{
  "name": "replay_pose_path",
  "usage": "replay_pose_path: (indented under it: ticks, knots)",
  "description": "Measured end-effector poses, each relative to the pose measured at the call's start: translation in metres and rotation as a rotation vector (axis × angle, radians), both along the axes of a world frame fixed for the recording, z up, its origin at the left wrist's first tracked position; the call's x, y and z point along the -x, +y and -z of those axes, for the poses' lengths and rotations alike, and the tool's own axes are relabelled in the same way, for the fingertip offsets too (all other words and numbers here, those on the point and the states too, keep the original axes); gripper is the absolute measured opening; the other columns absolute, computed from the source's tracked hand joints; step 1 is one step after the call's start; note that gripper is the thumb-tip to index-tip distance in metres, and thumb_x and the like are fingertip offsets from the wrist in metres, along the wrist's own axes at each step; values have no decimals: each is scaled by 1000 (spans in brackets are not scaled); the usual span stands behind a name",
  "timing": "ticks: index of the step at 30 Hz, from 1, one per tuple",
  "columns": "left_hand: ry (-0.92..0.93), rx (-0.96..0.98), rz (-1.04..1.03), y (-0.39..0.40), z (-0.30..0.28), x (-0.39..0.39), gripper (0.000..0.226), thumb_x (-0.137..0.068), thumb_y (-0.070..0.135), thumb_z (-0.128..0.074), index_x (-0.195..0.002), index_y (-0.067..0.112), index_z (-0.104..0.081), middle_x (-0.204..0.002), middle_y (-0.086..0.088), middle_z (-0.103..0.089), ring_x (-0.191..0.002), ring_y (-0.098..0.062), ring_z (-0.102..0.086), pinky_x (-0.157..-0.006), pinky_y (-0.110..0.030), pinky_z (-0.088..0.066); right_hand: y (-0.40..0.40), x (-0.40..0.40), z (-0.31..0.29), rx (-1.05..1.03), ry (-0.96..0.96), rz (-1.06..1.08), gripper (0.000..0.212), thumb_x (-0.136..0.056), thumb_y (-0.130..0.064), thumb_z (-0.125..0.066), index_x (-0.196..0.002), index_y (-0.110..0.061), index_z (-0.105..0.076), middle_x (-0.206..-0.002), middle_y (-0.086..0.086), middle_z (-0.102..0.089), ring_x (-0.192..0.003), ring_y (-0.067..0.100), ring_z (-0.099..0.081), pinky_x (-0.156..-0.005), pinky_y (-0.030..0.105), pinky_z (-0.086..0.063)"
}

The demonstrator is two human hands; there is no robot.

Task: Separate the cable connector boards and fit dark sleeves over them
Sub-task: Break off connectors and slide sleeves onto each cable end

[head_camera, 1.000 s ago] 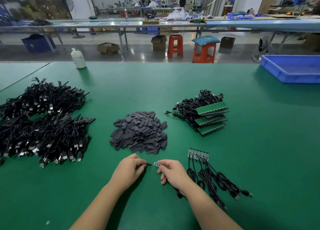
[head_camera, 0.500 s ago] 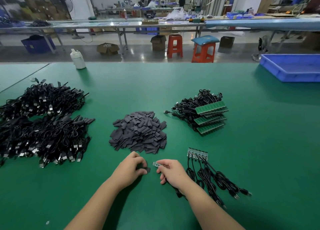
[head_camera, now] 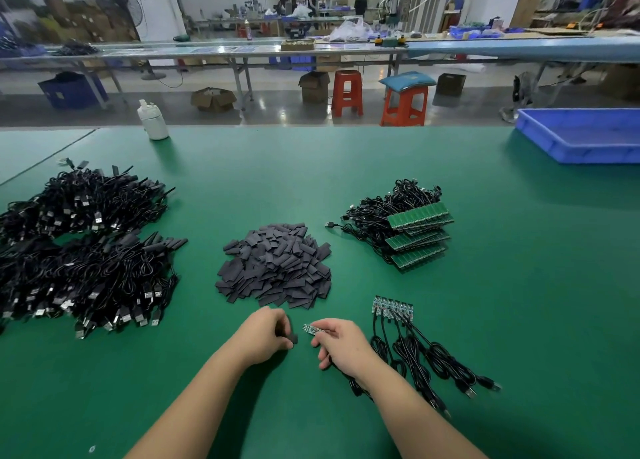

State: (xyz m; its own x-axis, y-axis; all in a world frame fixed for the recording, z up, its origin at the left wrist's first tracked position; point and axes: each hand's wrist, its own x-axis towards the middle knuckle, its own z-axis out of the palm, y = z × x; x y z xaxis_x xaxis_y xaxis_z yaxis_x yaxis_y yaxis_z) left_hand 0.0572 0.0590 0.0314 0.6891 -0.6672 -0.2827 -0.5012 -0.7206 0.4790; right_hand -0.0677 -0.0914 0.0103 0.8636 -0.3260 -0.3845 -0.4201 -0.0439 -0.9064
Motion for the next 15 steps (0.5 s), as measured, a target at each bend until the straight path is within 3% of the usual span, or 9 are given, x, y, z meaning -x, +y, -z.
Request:
replay_pose_path:
  ticks: [3, 6, 12, 15]
  knots:
    - [30, 133, 2, 1, 0, 4, 19, -80, 24, -77, -76, 27, -59, -78, 10, -63, -70, -4, -55, -68, -20, -46, 1, -1, -1, 10, -1, 16, 30, -100, -9, -47, -127, -16, -57, -93, 2, -69, -54, 11, -62, -63, 28, -58]
    - [130, 271, 7, -1, 1, 14, 15, -83, 22, -74, -78, 28, -61, -71, 10, -61, -64, -4, -54, -69, -24, -48, 1, -1, -1, -2, -5, 49, 28, -99, -13, -53, -127, -14, -57, -83, 3, -69, -53, 12, -61, -60, 27, -56]
    - [194, 373, -117, -8, 7, 29, 11, -88, 16, -69, -82, 25, -67, -69, -2, -71, -52, -11, -63, -61, -25, -51, -2, 3, -3, -123, -42, 138, 31, -97, -7, -58, -127, -6, -55, -88, 10, -66, -53, 9, -59, -55, 25, -53]
    - [199, 401, -134, -10, 9, 34, 8, -87, 18, -71, -86, 26, -70, -73, 1, -73, -55, -9, -64, -64, -24, -53, -1, 2, -2, -142, -43, 154, 30, -96, -5, -60, -126, -4, -56, -89, 11, -66, -50, 8, -58, -53, 24, -52]
